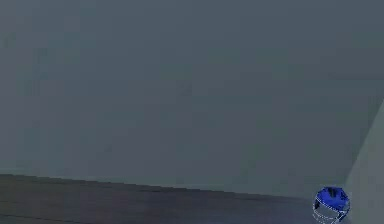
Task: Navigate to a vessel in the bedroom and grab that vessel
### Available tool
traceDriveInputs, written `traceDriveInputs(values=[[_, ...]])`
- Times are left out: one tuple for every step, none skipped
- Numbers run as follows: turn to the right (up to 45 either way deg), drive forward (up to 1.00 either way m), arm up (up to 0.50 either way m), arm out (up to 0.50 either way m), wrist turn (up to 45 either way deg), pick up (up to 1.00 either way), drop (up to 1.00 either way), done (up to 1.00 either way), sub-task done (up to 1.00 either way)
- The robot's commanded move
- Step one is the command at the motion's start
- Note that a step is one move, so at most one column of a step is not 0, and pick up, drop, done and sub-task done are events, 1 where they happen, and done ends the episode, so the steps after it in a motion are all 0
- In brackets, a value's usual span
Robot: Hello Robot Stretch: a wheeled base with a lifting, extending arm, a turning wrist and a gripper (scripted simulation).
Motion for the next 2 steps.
traceDriveInputs(values=[[-45.0,0.0,0.0,0.0,0.0,0.0,0.0,0.0,0.0],[-42.0,0.0,0.0,0.0,0.0,0.0,0.0,0.0,0.0]])
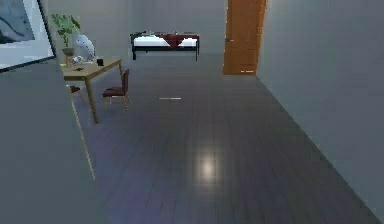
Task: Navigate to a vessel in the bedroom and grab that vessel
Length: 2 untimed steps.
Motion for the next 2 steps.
traceDriveInputs(values=[[0.0,1.0,0.0,0.0,0.0,0.0,0.0,0.0,0.0],[0.0,0.2,0.0,0.0,0.0,0.0,0.0,0.0,0.0]])
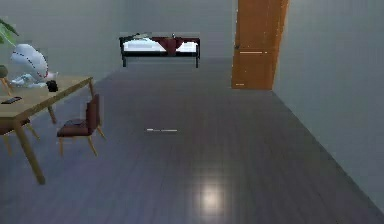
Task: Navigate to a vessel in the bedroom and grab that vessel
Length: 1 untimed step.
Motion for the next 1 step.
traceDriveInputs(values=[[-30.0,0.0,0.0,0.0,0.0,0.0,0.0,0.0,0.0]])
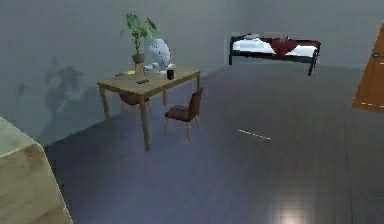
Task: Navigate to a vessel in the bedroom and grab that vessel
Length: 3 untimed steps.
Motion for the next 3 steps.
traceDriveInputs(values=[[-3.0,0.0,0.0,0.0,0.0,0.0,0.0,0.0,0.0],[0.0,1.0,0.0,0.0,0.0,0.0,0.0,0.0,0.0],[0.0,0.65,0.0,0.0,0.0,0.0,0.0,0.0,0.0]])
